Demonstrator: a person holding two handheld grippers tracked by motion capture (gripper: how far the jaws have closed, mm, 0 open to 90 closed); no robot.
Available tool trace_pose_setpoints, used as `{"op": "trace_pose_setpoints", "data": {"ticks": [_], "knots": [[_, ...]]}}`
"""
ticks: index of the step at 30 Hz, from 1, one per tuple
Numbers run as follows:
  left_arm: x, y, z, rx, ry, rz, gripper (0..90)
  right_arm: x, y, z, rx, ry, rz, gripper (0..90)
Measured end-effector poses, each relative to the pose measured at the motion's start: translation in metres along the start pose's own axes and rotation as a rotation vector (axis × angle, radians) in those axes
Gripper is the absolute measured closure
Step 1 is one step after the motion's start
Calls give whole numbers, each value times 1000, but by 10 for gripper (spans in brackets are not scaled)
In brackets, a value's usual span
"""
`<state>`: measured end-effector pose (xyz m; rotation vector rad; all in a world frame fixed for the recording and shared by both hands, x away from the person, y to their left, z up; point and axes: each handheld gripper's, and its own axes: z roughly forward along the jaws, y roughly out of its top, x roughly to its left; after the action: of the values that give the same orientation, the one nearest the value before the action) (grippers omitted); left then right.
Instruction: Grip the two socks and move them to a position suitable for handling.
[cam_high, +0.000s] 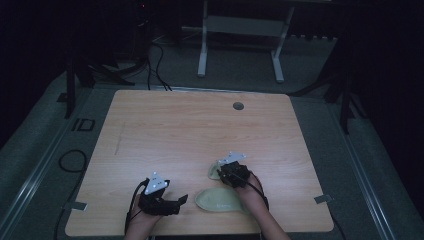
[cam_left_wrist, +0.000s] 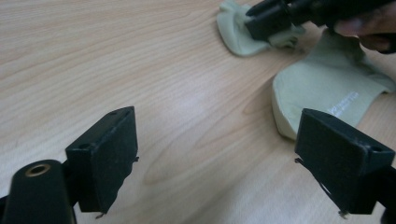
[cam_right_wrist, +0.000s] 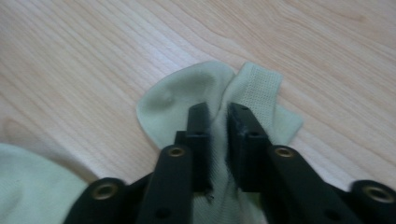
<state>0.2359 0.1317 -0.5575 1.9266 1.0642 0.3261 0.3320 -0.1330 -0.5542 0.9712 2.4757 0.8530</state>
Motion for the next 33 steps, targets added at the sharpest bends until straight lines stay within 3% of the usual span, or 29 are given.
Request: {"op": "trace_pose_setpoints", "data": {"ticks": [1,2,5,8,11,12,15,19,22,25,28,31,33], "knots": [[0,0,0,0,0,0,136,0,0,0,0,0,0,715],[-1,6,4,7,0,10,144,-2,2,-4,9,35,3,658],[-5,22,13,23,15,53,179,-9,7,-20,-27,31,-15,626],[-10,40,22,23,-15,88,236,-24,13,-33,-59,22,-2,626],[-15,56,36,37,-44,130,294,-36,15,-33,-58,31,17,625],[-16,62,43,41,-46,138,353,-38,16,-32,-51,37,27,624],[-13,72,64,72,-60,140,415,-40,15,-25,-28,59,29,593],[-7,78,90,138,-38,159,466,-40,8,-13,12,77,31,580],[-4,78,104,193,-50,151,497,-40,2,-5,50,83,28,588],[-4,76,112,226,-64,165,547,-41,-1,-4,52,97,32,654],[-6,77,114,228,-78,171,663,-40,-1,-4,49,94,22,765],[-9,76,115,224,-96,178,850,-37,-2,-4,42,84,15,818],[-11,76,114,219,-78,182,872,-36,-1,-6,36,81,21,828]]}}
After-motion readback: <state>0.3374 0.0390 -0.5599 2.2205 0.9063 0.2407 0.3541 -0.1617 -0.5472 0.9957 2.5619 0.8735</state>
